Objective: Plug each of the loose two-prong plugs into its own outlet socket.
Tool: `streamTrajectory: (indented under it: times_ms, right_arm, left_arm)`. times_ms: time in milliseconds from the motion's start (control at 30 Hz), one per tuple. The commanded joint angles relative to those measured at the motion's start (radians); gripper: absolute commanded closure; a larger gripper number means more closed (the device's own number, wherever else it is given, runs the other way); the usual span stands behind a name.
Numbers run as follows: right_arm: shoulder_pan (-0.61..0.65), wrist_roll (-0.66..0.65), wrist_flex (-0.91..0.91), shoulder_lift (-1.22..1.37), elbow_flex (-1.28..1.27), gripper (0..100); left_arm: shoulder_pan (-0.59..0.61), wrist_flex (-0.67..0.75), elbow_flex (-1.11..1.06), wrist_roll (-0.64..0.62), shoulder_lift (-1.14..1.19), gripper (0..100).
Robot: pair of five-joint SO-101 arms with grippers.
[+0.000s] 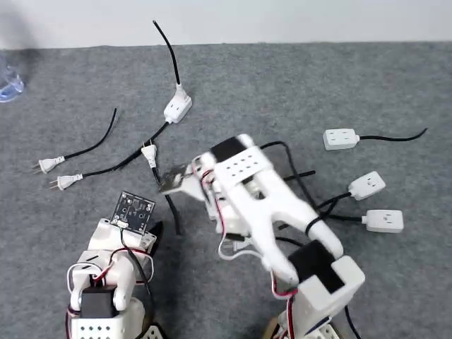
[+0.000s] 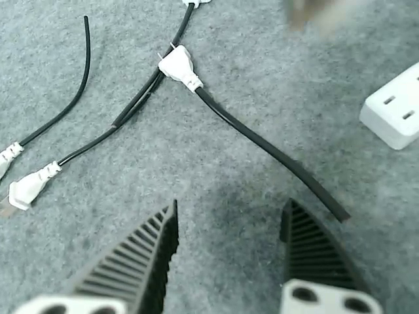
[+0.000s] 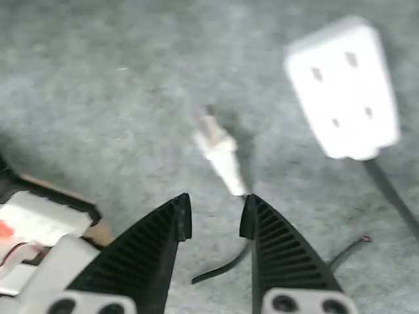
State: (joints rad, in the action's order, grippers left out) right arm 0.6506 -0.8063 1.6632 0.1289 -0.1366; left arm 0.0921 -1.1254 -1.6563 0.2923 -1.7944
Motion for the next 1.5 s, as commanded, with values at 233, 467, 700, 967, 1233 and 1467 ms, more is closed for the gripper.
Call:
streamTrajectory:
  times_ms: [233, 467, 700, 967, 1233, 1467]
  right_arm:
    - [0.031, 0.005, -0.28, -0.186, -0.353, 98.9]
    - [-0.035, -0.071, -0.349, -0.18, -0.385, 98.9]
    - [-0.036, -0.074, -0.407, -0.179, -0.388, 98.9]
    - [-0.041, -0.075, -0.414, -0.177, -0.39, 98.9]
    - [-0.102, -0.115, -0.461, -0.173, -0.39, 98.9]
    - [-0.084, -0.11, -0.529, -0.042, -0.384, 98.9]
  left_arm:
    - [-0.008, 0.032, 0.004, 0.008, -0.011, 76]
    - [-0.008, 0.032, 0.004, 0.008, -0.011, 76]
    - [-0.008, 0.032, 0.002, 0.008, -0.011, 76]
    - [-0.008, 0.032, 0.002, 0.008, -0.011, 76]
    - [-0.008, 0.032, 0.002, 0.008, -0.011, 76]
    - [-0.008, 0.032, 0.002, 0.008, -0.011, 76]
